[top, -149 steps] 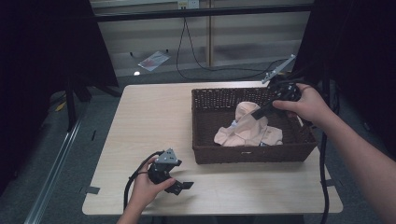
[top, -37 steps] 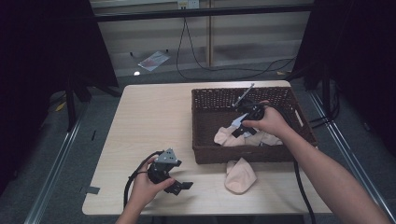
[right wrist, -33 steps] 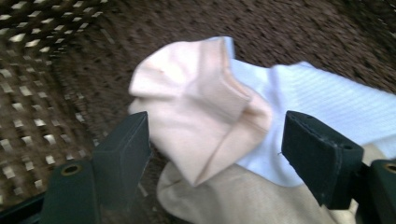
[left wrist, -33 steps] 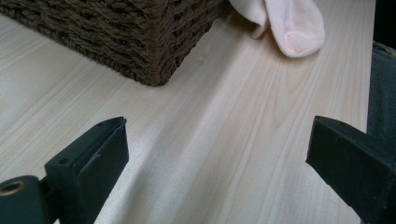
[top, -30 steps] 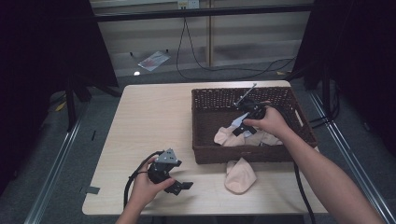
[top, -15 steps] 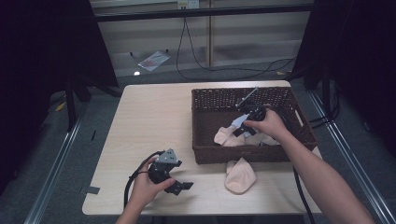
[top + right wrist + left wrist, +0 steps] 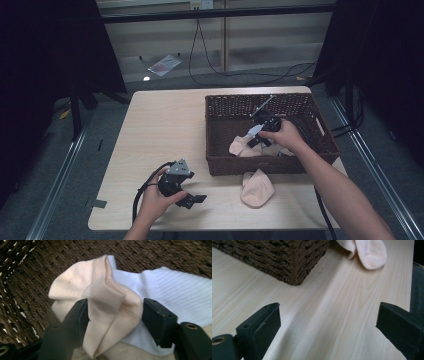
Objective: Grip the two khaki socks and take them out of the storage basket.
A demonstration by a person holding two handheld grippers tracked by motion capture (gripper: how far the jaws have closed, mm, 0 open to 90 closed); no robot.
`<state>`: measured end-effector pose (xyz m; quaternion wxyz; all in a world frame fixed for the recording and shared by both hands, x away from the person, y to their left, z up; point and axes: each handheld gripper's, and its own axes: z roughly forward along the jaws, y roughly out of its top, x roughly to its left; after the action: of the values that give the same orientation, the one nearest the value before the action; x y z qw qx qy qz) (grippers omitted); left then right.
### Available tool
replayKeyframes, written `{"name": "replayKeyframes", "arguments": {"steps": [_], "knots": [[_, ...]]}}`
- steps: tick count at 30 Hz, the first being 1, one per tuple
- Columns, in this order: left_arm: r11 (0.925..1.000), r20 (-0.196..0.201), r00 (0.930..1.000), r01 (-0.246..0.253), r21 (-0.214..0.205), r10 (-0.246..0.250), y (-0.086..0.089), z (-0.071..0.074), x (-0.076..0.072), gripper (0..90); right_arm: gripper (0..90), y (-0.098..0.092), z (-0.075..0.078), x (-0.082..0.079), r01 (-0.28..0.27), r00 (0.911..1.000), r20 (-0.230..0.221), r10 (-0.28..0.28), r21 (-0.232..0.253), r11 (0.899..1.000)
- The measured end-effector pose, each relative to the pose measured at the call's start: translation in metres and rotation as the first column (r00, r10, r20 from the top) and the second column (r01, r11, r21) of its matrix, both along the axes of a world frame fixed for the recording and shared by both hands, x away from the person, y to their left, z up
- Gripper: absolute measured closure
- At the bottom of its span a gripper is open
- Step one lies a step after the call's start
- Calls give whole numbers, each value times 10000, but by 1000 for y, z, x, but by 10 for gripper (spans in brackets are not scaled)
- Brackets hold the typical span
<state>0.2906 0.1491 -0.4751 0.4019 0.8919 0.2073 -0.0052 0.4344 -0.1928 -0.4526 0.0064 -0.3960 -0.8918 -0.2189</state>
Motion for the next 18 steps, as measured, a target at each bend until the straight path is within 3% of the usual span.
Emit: {"name": "replayKeyframes", "arguments": {"steps": [3,4,5,6,10,18], "knots": [[10000,33,10000,14,-32,-14,0,0,0,52,501,0,-1,0,46,9999,-144,-46,44,10000],[10000,33,10000,12,-44,-12,1,0,0,52,657,-2,0,0,-11,9999,-104,12,165,9999],[10000,34,10000,12,-63,-12,0,0,0,52,657,-2,0,0,-11,9999,-104,12,165,9999],[10000,38,10000,14,-62,-14,0,0,0,52,790,-2,3,-1,67,9998,-214,-56,526,9986],[10000,87,10000,14,-30,-13,1,2,0,52,854,-1,8,-3,10,9988,-493,34,894,9960],[10000,58,10000,-20,-69,20,0,1,0,52,864,-4,25,-9,-140,9974,-683,209,1005,9948]]}}
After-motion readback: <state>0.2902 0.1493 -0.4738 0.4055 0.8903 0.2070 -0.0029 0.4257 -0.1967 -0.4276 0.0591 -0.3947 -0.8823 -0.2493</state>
